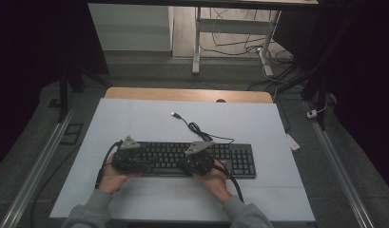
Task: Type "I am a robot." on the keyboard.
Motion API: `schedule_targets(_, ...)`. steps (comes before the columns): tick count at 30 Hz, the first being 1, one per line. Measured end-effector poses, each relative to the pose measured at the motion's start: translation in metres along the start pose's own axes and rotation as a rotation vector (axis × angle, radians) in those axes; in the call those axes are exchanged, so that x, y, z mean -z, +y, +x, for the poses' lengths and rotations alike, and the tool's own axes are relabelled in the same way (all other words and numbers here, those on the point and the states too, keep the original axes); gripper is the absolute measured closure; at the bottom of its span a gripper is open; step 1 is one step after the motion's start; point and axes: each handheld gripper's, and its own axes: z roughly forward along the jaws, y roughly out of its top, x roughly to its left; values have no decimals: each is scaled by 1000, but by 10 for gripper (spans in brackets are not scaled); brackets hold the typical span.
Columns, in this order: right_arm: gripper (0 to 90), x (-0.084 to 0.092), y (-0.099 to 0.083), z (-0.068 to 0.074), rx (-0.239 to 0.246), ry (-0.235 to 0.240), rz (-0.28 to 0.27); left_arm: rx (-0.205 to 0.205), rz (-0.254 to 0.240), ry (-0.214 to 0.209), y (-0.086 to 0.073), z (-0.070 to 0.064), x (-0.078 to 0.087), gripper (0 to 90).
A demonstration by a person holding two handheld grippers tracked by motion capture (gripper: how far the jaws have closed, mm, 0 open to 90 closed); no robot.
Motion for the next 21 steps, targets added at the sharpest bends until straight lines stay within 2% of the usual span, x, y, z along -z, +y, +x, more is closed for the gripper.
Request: schedule_targets(21, 895, -5, 0, 2, 23, -12, 23, -8, 4, 5, -1, 0, -1, 288)
